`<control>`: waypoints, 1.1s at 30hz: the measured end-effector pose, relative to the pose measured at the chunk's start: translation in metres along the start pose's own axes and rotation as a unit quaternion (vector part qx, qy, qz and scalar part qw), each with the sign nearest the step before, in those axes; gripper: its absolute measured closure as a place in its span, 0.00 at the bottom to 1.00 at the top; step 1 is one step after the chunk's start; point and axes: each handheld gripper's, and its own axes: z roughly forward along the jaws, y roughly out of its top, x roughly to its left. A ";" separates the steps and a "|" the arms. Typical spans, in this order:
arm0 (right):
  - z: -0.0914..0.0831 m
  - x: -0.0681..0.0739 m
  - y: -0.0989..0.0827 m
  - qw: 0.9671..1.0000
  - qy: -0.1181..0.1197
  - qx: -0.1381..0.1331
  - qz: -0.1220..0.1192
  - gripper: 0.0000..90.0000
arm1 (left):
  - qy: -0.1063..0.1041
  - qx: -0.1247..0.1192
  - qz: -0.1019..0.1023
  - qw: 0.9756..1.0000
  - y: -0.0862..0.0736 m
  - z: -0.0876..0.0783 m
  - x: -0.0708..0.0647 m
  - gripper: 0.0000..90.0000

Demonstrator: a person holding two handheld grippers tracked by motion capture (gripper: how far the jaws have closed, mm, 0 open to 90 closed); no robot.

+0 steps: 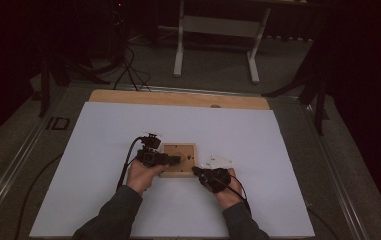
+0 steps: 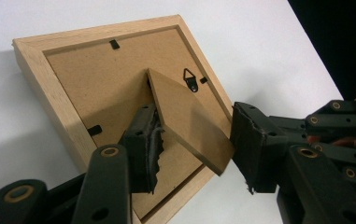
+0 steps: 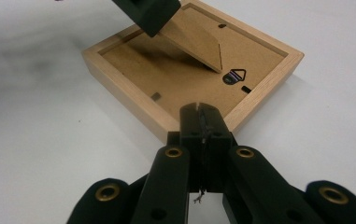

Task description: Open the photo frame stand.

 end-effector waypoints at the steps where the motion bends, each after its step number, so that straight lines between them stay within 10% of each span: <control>1: 0.000 0.000 0.000 1.000 0.000 0.000 0.000 0.99 | -0.002 -0.002 -0.003 1.000 0.000 0.000 0.001 0.57; 15: 0.000 0.000 0.000 1.000 0.001 0.000 0.000 0.98 | -0.002 0.018 -0.021 1.000 0.003 0.003 0.008 0.60; 33: 0.001 0.000 0.000 1.000 0.007 -0.002 0.000 0.93 | 0.032 0.022 0.011 0.999 0.004 0.000 0.006 0.76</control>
